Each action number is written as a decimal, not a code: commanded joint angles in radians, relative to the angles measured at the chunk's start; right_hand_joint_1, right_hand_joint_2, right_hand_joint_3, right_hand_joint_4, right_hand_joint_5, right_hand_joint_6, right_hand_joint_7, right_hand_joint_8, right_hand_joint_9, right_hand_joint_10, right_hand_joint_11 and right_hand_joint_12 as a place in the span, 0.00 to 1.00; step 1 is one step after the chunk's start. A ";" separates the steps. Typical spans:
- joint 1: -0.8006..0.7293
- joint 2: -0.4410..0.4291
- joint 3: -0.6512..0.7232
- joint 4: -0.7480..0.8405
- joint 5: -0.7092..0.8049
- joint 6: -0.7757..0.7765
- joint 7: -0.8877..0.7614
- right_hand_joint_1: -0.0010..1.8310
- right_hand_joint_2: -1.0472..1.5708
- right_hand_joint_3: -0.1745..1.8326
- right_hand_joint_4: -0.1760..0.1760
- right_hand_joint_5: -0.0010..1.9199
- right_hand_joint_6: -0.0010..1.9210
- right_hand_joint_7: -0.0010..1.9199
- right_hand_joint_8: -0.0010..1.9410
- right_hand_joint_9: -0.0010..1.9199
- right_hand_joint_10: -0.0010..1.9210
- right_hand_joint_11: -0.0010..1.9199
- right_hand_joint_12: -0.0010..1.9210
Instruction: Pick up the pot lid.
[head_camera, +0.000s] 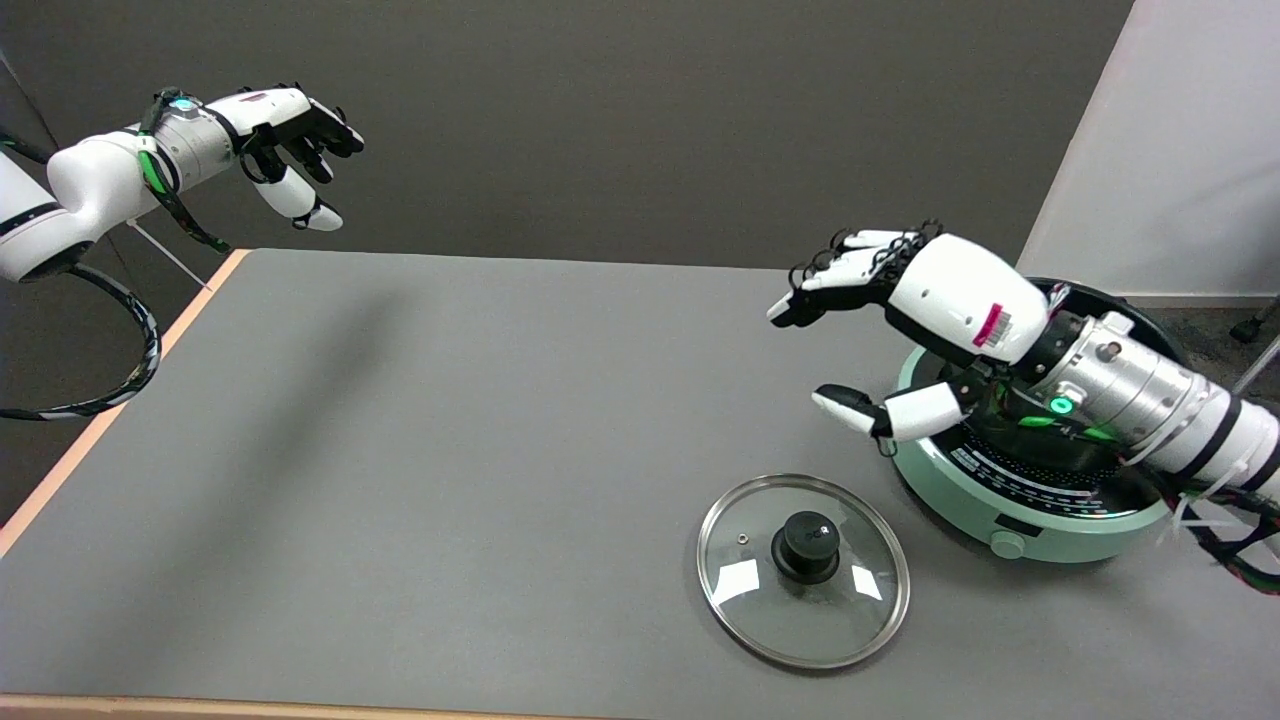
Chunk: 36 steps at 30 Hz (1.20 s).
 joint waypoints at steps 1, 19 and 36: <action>-0.010 -0.058 -0.083 -0.023 -0.006 0.048 -0.030 0.44 0.66 0.49 0.42 0.35 0.21 0.43 0.21 0.37 0.28 0.26 0.64; -0.033 -0.072 -0.160 -0.101 -0.001 0.127 -0.035 0.45 0.65 0.50 0.47 0.35 0.20 0.43 0.18 0.38 0.32 0.28 0.69; -0.050 -0.079 -0.257 -0.073 -0.010 0.204 -0.066 0.45 0.64 0.50 0.41 0.35 0.19 0.43 0.18 0.37 0.32 0.28 0.69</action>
